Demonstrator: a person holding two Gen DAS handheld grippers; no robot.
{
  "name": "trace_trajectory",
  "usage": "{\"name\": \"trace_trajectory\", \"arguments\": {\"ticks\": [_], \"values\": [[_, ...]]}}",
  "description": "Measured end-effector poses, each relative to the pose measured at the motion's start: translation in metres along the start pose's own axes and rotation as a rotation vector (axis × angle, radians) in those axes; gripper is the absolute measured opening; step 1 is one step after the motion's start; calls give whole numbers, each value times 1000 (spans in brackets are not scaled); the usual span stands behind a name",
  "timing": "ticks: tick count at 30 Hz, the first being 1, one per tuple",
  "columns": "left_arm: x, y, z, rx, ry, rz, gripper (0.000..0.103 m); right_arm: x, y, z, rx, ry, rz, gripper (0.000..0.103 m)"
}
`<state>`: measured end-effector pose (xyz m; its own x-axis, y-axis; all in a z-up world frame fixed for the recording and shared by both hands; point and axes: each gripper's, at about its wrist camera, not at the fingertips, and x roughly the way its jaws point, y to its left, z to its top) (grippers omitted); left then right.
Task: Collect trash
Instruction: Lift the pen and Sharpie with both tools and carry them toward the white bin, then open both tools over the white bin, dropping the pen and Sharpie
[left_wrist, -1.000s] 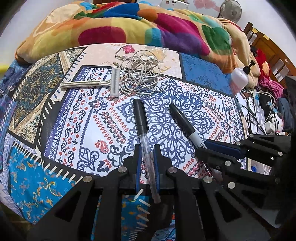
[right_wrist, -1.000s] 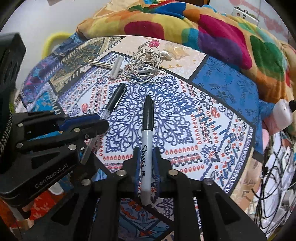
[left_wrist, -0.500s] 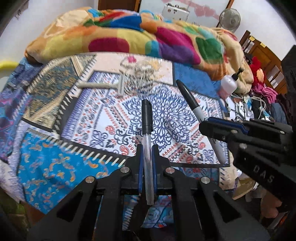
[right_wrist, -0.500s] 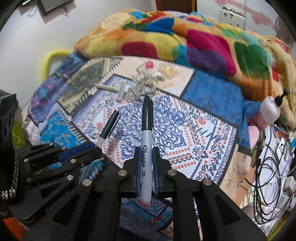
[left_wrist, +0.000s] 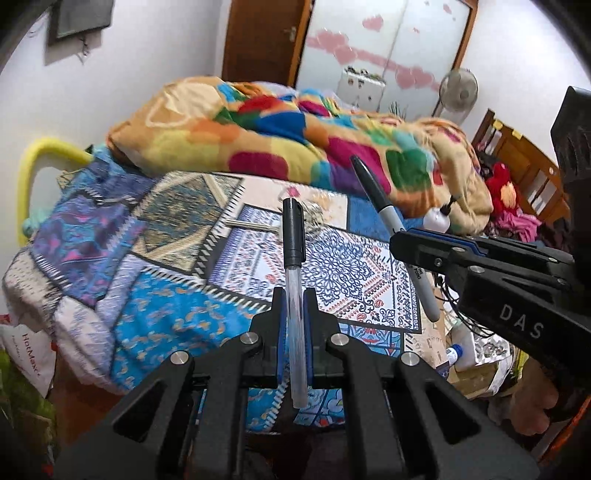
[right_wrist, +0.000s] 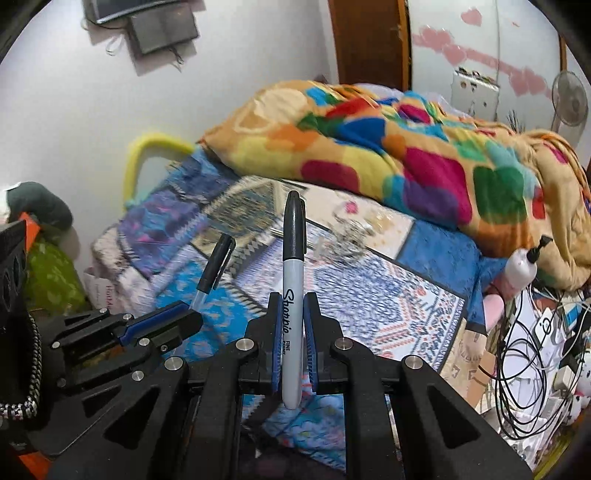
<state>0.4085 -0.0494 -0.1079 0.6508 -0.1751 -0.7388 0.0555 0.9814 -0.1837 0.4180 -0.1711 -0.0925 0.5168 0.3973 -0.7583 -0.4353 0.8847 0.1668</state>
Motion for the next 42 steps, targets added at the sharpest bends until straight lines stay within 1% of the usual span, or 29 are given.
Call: {"name": "trace_trajectory", "arguments": {"ticks": [7,14,21,26,30,34,37,42], "values": [[-63,32,-20,-63,-73,43,7,-31,52,-3,-58,-42,59,11],[-120,73,-52,-121,-121,118,7,-46,112,-17,-135,-61,124,11],[-167,123,-95,-215,-142,199,7,-43,170,-37,-213,-27,202,11],[-191,162,-131,-299,-132,272,7,-33,210,-51,-277,10,249,11],[-197,192,-158,-364,-104,306,7,-18,240,-63,-326,59,281,10],[-195,217,-185,-415,-61,340,7,3,265,-77,-369,125,305,10],[-182,234,-205,-456,-11,353,7,24,282,-90,-395,193,319,10],[-156,258,-234,-523,74,349,7,70,300,-110,-412,344,342,10]]}}
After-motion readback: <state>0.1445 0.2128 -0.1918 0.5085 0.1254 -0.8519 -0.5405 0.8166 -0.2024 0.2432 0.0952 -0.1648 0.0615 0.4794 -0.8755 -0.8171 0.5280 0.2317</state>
